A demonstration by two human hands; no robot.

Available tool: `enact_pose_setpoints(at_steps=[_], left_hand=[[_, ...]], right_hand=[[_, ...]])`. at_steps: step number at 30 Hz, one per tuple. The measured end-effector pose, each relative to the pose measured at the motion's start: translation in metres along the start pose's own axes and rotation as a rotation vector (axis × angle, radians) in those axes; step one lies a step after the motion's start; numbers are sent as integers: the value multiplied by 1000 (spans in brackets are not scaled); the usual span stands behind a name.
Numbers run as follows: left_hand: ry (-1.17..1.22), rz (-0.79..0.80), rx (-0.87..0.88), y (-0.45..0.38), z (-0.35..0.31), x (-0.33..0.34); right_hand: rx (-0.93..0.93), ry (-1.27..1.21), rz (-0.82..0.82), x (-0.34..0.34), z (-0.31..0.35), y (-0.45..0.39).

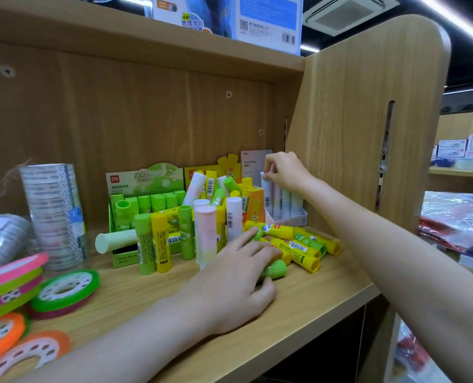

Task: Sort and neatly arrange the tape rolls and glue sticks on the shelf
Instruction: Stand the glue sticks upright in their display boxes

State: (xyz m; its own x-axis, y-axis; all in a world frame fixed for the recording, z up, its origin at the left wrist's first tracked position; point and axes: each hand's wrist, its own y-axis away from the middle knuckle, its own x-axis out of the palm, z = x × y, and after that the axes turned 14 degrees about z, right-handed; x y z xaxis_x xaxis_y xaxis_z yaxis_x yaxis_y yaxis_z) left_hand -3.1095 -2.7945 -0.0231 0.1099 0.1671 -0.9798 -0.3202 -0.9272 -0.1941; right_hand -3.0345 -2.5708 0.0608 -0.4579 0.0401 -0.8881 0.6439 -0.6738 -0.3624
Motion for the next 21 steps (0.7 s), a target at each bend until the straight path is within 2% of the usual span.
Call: enact_pose_setpoints(at_steps=[12,17,21], left_hand=[[10,-8,-21,0,1,2],[-4,12,-32,1,1,1],[-13,28,-36,2,-1,1]], right_hand=[[-10,7,47,0,0,2],[14,90,22,5,-9,0],[57,122,132,-3,-10,2]])
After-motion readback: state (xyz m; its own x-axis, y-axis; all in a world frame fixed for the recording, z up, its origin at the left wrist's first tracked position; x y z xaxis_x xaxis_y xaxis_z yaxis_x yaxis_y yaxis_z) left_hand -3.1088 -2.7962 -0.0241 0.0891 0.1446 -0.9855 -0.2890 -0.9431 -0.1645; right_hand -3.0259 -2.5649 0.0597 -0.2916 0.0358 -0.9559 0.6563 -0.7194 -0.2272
